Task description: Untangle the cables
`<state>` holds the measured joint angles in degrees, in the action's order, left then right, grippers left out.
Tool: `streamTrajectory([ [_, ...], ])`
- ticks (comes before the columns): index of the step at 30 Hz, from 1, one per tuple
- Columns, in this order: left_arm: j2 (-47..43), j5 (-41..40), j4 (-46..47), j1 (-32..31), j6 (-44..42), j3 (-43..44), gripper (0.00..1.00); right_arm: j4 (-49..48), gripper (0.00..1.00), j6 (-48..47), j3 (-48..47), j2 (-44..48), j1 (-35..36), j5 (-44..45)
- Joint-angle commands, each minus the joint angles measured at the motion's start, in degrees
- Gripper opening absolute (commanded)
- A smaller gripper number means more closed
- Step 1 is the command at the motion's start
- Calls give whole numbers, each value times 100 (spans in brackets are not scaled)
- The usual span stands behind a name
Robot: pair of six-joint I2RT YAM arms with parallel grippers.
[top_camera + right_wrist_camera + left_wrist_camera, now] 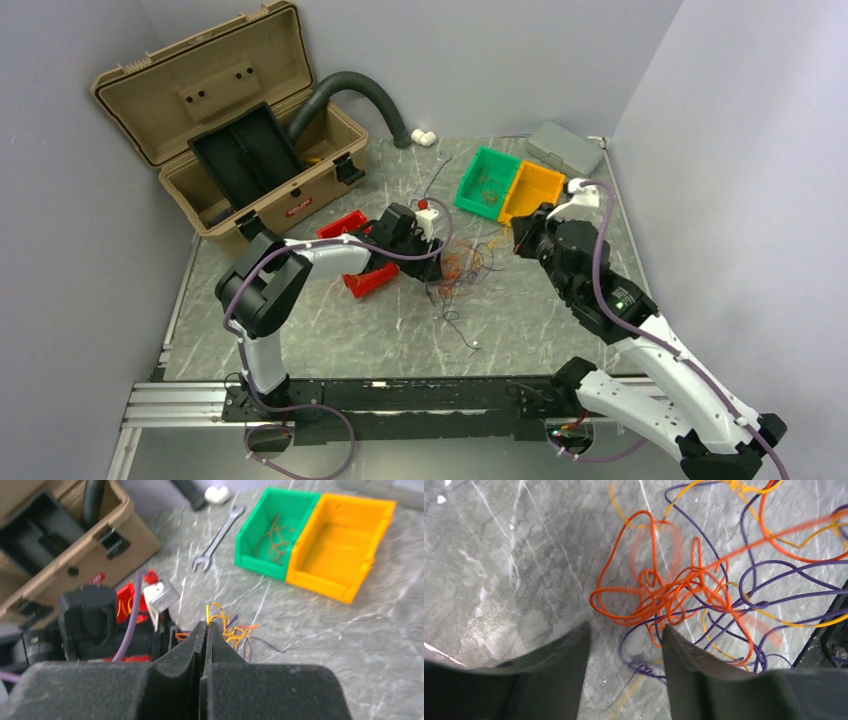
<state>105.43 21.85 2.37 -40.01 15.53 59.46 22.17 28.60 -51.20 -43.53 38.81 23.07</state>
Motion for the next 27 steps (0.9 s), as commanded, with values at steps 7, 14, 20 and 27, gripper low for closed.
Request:
streamTrajectory([
  [7, -342, 146, -46, 5, -246, 79, 10, 547, 0, -252, -817, 115, -19, 1580],
  [14, -831, -123, 288, 180, -55, -374, 0, 1652, 0, 303, -1355, 154, -35, 3341],
  [20, -1574, 86, 1368, 460, 259, -1217, 0, 1926, 0, 161, -1711, 765, -29, 4930],
  [27, -1938, -271, 1537, 592, 376, -1527, 0, 1354, 0, -353, -1469, 1550, -27, 5016],
])
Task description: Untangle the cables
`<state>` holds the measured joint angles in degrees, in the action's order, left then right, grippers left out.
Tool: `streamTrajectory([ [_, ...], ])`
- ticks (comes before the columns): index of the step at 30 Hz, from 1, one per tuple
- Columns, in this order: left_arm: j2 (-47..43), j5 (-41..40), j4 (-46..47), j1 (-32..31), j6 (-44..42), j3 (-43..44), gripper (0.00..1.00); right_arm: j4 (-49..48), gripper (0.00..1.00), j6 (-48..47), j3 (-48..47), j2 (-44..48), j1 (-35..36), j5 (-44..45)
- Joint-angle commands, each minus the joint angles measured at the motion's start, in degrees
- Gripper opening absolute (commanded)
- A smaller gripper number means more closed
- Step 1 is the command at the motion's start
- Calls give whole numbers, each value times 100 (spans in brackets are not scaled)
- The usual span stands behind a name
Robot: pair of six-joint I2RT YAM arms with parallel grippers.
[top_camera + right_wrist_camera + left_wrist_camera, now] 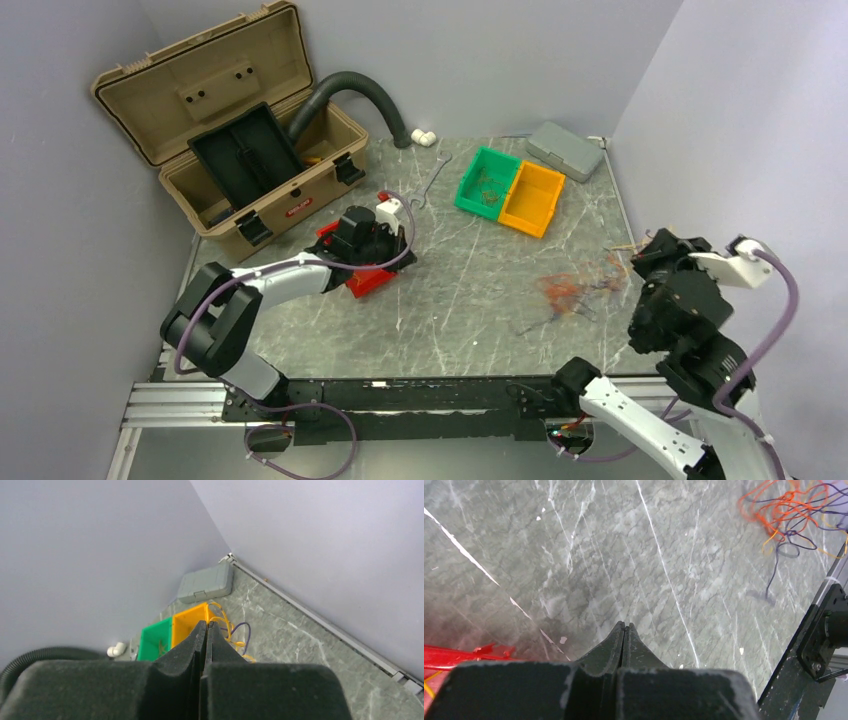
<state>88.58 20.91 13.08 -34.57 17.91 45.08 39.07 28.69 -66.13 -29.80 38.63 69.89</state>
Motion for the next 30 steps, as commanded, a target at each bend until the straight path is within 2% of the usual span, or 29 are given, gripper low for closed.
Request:
streamTrajectory([
  [1, -312, -231, 519, 69, 154, -156, 0, -319, 0, -326, 66, 192, 2, 223],
  [8, -708, -408, 870, 82, 38, -479, 0, -167, 0, -98, 371, -377, -4, -1315],
  [16, -1238, -218, 1579, 84, -30, -977, 0, -905, 0, -1095, 175, -1150, -5, -4158],
  [19, -1458, -27, 1858, 84, -96, -1150, 0, -1100, 0, -1239, 28, -1303, -10, -4700],
  [23, -1733, 69, 2132, 84, -125, -1363, 0, -1071, 0, -1125, 96, -1416, -6, -4326],
  [28, -1965, -101, 2163, 82, -160, -1499, 0, -343, 2, -295, 322, -1622, -5, -2583],
  [30, -1979, -102, 2172, 82, -158, -1503, 0, -10, 3, 73, 422, -1661, -13, -2149],
])
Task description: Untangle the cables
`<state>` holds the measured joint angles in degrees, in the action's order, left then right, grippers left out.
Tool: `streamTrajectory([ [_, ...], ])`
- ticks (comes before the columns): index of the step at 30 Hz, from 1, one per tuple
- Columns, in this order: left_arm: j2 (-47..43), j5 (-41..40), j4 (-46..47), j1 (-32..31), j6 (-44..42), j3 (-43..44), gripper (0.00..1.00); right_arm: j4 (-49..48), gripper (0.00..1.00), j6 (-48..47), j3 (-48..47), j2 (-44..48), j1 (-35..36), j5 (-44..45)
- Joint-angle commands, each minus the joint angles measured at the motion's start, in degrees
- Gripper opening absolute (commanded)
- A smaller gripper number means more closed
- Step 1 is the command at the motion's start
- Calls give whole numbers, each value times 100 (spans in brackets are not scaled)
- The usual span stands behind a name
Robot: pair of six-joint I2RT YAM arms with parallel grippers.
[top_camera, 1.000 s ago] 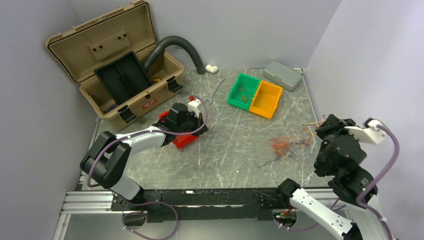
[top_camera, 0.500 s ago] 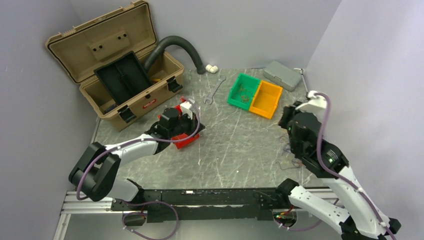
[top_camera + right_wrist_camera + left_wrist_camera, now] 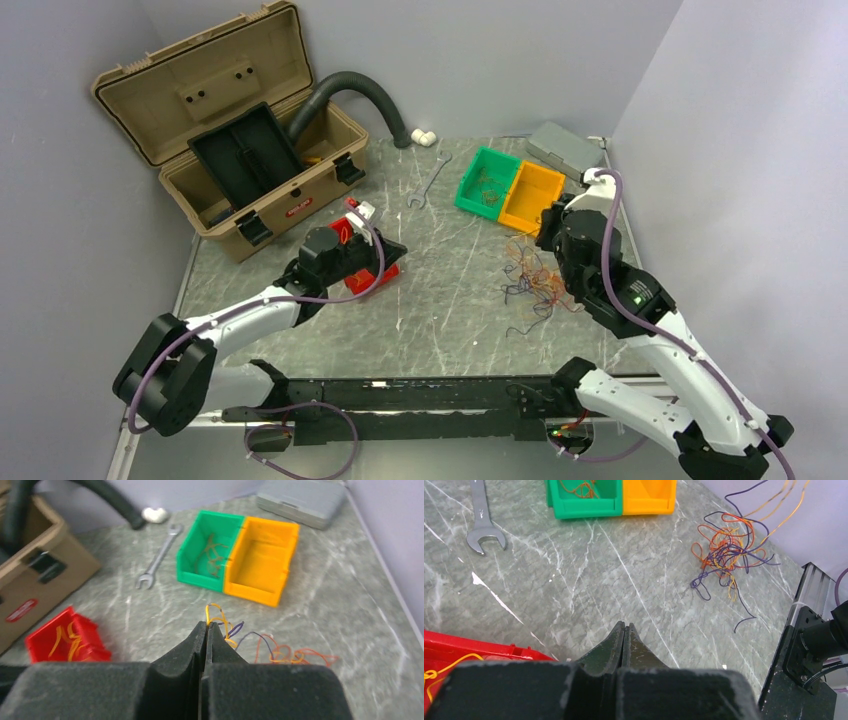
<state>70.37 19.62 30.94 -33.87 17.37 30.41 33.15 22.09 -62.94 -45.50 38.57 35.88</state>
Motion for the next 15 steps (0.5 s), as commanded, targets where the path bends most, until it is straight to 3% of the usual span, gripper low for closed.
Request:
streamTrajectory([
  [1, -154, 34, 395, 14, -95, -36, 0, 658, 3, 818, 160, -93, -7, 1289],
  [10, 56, 304, 325, 13, -80, 120, 1, 314, 7, 832, 455, 88, -6, 761],
  [12, 157, 554, 303, 13, -109, 200, 18, 292, 4, 784, 478, 70, -12, 575],
  [15, 355, 936, 313, -26, -115, 326, 56, -47, 0, 474, 561, -30, -7, -264],
])
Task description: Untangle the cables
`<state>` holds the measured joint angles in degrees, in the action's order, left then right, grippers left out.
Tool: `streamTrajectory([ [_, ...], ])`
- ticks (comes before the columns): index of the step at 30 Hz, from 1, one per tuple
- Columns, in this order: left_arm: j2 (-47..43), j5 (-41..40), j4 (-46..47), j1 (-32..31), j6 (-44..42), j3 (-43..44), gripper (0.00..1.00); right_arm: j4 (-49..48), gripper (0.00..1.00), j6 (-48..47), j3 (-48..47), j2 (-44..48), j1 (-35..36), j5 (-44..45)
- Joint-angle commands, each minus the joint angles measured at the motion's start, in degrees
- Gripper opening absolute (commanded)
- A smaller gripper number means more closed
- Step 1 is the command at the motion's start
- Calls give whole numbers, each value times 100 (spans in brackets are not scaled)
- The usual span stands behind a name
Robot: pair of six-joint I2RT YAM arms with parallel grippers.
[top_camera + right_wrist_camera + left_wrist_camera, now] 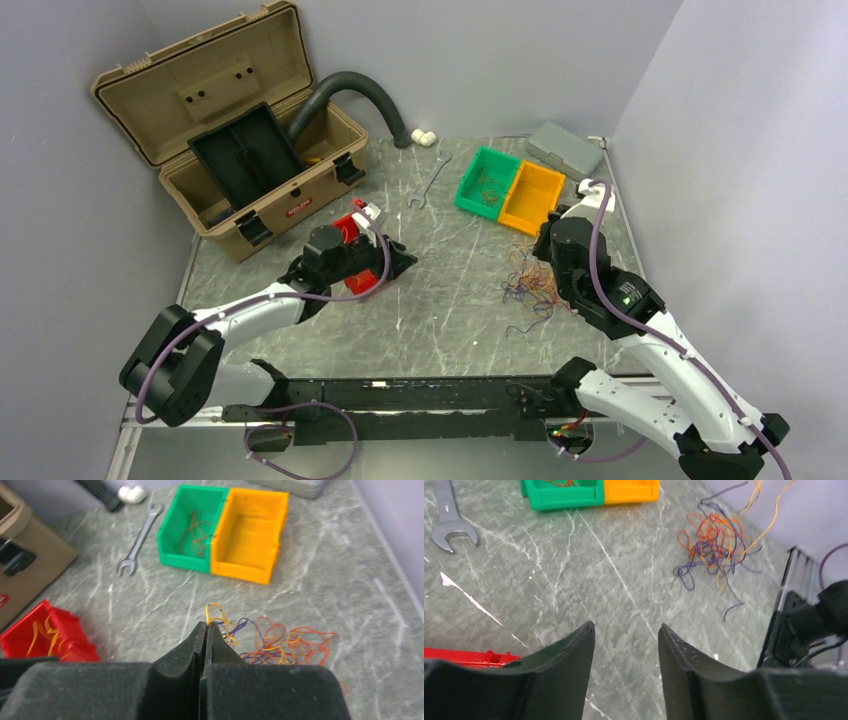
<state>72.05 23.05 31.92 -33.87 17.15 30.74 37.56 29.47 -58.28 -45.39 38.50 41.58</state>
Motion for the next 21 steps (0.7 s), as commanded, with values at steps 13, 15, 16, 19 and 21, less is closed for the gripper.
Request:
streamTrajectory([
  [13, 358, 1001, 651, -258, -168, 272, 87, -2048, 63, -315, -583, -1751, 82, -4703],
  [15, 373, 1070, 704, -261, -191, 261, 92, -1628, 78, -345, -687, -1804, 85, -3963],
  [16, 394, 970, 624, -265, -210, 302, 93, -1395, 80, -339, -707, -1798, 83, -3486],
  [19, 600, 787, -79, -270, -316, 660, 93, -634, 82, -205, -621, -1706, 36, -2199],
  [21, 793, 746, -414, -277, -299, 874, 93, -169, 82, 54, -482, -1581, -26, -1571],
])
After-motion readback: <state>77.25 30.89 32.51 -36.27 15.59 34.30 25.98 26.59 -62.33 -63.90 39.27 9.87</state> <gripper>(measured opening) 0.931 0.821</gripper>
